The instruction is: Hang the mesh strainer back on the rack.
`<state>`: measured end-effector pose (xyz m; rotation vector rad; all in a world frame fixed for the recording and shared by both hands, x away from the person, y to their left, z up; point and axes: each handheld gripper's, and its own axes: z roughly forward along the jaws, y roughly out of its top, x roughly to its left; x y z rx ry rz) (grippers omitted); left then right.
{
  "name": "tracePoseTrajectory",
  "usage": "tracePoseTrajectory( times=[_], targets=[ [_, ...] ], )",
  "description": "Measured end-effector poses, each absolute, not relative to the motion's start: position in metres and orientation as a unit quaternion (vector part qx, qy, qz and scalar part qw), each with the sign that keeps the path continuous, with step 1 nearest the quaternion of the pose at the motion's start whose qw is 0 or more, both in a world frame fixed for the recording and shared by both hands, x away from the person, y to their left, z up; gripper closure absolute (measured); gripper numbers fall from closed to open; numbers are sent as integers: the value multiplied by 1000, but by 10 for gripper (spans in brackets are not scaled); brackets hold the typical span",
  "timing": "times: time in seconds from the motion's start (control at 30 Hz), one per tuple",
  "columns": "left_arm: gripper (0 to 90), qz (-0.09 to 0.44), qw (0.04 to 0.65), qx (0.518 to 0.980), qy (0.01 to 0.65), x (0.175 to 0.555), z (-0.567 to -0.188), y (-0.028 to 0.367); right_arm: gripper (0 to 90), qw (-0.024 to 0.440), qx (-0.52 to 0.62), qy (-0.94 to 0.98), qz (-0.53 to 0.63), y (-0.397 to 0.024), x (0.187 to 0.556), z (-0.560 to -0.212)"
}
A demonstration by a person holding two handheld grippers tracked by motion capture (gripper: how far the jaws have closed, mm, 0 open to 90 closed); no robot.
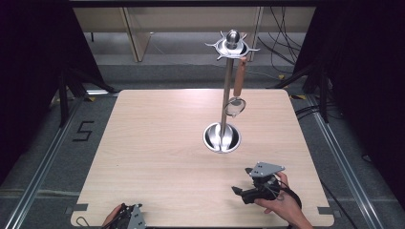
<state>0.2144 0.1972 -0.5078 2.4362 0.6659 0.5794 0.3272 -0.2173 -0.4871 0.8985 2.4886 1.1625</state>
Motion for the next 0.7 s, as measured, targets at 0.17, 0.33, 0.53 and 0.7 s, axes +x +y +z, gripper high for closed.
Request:
tracePoseTrajectory(
  times=[0.17, 0.33, 0.53, 0.7],
  targets=[
    [168, 215, 271, 905, 247, 214, -508, 197, 162, 128, 304, 857, 396, -218, 326, -489],
    [168, 216, 271, 905, 247, 214, -508, 197, 162, 132, 302, 856, 398, -217, 323, -489],
    [168, 216, 271, 905, 247, 214, -508, 197, 163, 133, 299, 857, 397, -217, 323, -489],
    [168, 216, 271, 905, 248, 214, -508, 197, 163, 138, 300, 854, 402, -218, 324, -489]
  ],
)
